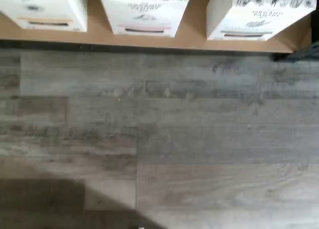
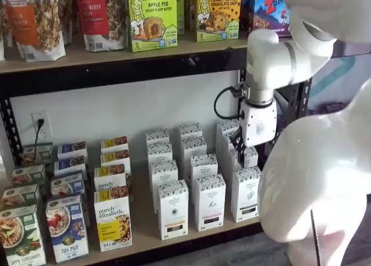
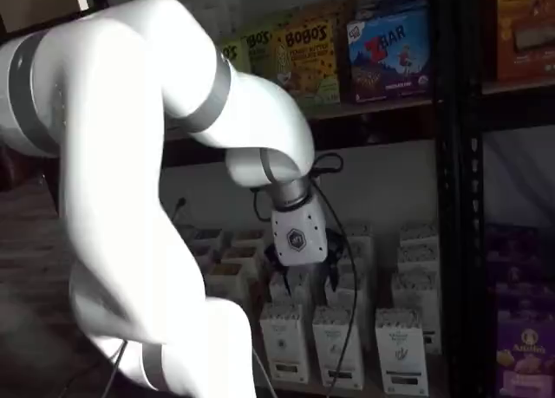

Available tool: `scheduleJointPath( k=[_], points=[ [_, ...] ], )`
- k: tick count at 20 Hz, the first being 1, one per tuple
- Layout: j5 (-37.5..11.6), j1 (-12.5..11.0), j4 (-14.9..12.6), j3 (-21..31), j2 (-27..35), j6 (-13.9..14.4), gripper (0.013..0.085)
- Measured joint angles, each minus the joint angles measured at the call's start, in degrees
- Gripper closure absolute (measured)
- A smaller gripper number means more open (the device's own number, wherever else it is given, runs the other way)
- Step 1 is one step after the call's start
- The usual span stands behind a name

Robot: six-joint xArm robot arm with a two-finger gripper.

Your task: Pick up the white box with a green strip in the middle, on the bottom shelf, the sixth box from the left

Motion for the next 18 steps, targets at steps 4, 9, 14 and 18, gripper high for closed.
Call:
scheduleJointPath(
  k=[4,9,14,18],
  points=[
    [-5.7,-1.8,-4.0,-0.7,6.0,1.7,0.013],
    [-11.2,-4.4,0.7,-2.2,12.5,-4.3,0.013],
    [-19.1,-7.6,-5.3,-5.1,22.8,-1.7,0.013],
    [-24.2,-9.7,-4.0,-8.4,31.2,-4.7,0.013]
  ],
)
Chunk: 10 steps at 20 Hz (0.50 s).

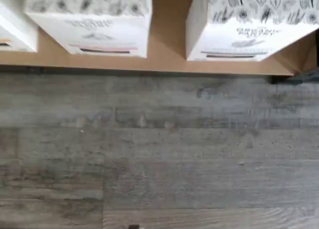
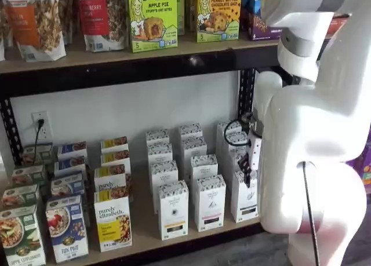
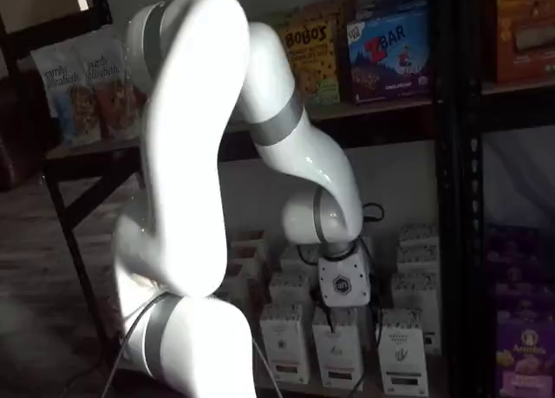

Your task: Pick up the white box with a green strip in the middle, on the bottom shelf, the sixth box from the left

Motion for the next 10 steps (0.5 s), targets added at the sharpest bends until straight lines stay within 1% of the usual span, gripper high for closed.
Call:
scheduleJointPath(
  k=[2,4,5,8,10],
  points=[
    [-0.9,-0.8,-0.3,-1.5,2.9,-0.5,0.013],
    [-1.1,-1.5,0.2,-3.5,6.2,-1.7,0.013],
    [-1.6,-1.8,-0.4,-4.2,7.6,-1.4,0.013],
    [-3.0,-2.2,-3.6,-6.4,11.4,1.3,0.013],
    [-4.4,-2.1,-4.2,-7.5,13.4,2.0,0.013]
  ],
)
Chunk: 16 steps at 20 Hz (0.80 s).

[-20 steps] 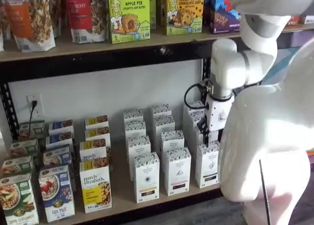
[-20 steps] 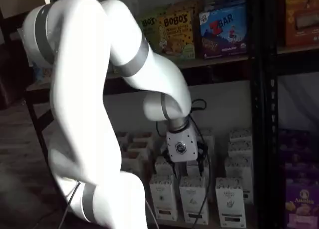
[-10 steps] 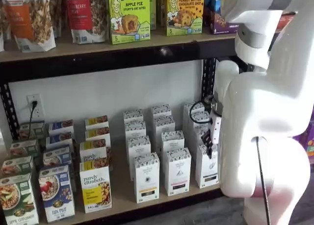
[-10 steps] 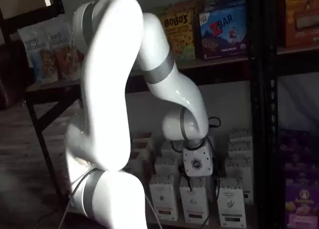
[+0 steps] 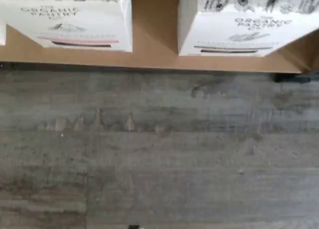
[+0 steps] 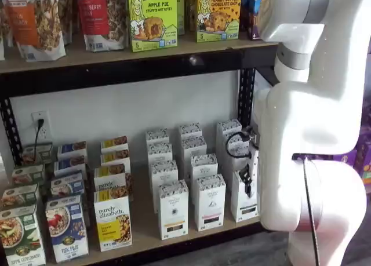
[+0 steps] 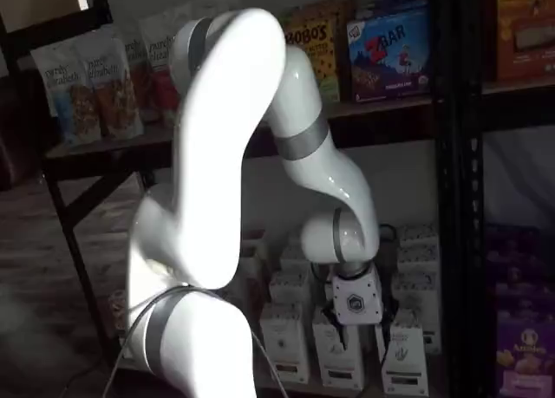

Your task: Pick up the white box with a green strip in the middle, on the bottom shelf, the sixth box from the left

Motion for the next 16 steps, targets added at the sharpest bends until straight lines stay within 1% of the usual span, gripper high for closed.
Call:
scheduleJointPath(
  k=[2,4,7,8,10,11,12,13,16],
  points=[
    [-1.4,0.9,3.3,-1.3,2.1,-2.3,0.013],
    [-1.9,1.6,5.1,-2.7,3.8,-3.3,0.013],
    [-2.1,2.9,10.2,-5.3,6.3,-7.0,0.013],
    [-2.1,3.1,10.3,-6.3,7.1,-6.8,0.013],
    [-1.1,3.3,8.5,-8.4,8.6,-4.9,0.013],
    [-0.9,3.5,8.1,-9.5,9.4,-4.4,0.013],
    [-0.9,3.7,8.3,-10.4,10.1,-4.4,0.013],
    [-1.1,3.9,8.9,-11.3,10.9,-4.8,0.013],
    [-1.1,4.8,14.7,-14.4,13.1,-9.4,0.013]
  ],
)
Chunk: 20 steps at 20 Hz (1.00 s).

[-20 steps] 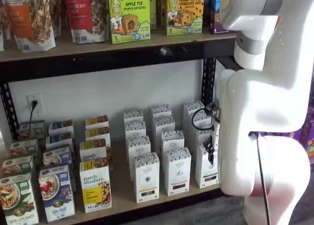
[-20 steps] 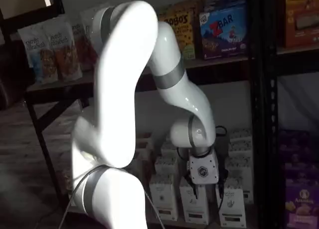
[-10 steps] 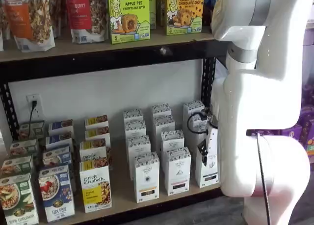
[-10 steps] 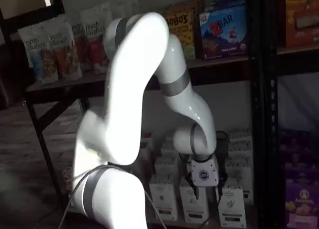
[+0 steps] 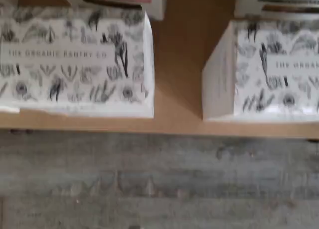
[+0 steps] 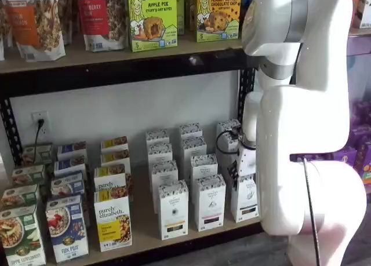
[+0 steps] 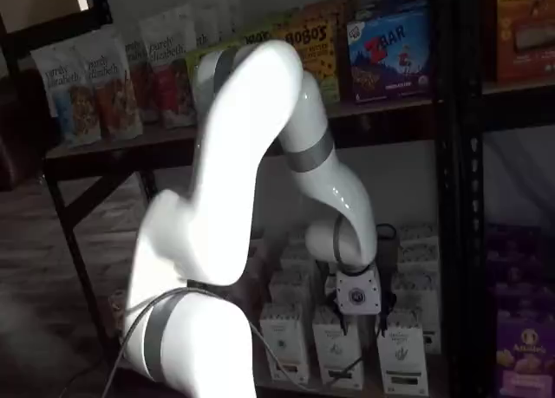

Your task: Pick up the white box with a green strip in the middle, on the bottom shelf, the sixth box from the left

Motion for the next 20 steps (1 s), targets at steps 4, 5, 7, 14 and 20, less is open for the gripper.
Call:
scheduleJointPath(
  k=[4,5,7,14,20],
  points=[
    [1.6,0.3,1.8,-4.8,2.8,-1.4,0.013],
    [2.1,0.3,2.7,-5.8,3.4,-2.1,0.013],
    [2.7,0.2,2.2,-7.8,4.6,-1.7,0.013],
    [4.5,-1.1,-7.7,-12.6,7.5,6.4,0.013],
    [5.3,-2.0,-7.4,-15.0,9.0,5.1,0.013]
  ],
)
